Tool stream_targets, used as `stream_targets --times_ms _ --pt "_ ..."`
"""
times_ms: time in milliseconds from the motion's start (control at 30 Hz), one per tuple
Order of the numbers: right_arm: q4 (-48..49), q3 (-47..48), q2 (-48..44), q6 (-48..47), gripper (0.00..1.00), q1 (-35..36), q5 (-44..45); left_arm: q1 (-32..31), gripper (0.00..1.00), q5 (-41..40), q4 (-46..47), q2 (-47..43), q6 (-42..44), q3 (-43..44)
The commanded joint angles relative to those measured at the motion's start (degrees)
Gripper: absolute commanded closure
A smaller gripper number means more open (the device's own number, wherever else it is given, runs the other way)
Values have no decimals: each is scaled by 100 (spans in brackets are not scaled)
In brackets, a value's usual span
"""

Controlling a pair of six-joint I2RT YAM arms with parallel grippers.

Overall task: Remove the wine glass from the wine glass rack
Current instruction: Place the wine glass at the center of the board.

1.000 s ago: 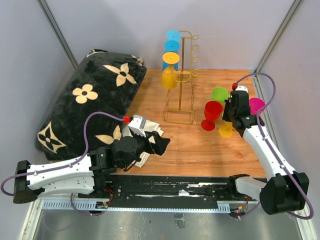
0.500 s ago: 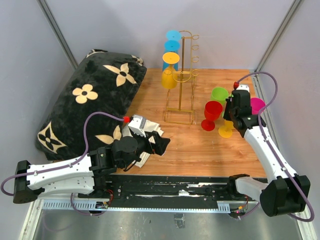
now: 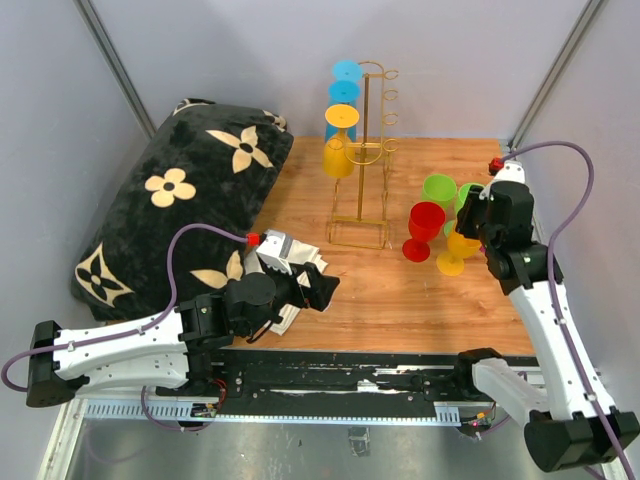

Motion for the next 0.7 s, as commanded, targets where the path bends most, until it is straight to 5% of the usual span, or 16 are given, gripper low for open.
stream_targets --times_ms 0,267,500,667 --pt "-240 217 -446 202 69 -154 -807 15 0 -207 -19 -34 139 191" --pt "-253 266 -829 502 57 -154 -2345 421 0 -376 -510 217 -123 689" --pt "-195 212 -1043 556 49 -154 -3505 1775 0 1087 -661 137 -295 868" --pt "75 -69 -1271 760 31 -154 -4088 2759 0 2354 -577 244 -221 1139"
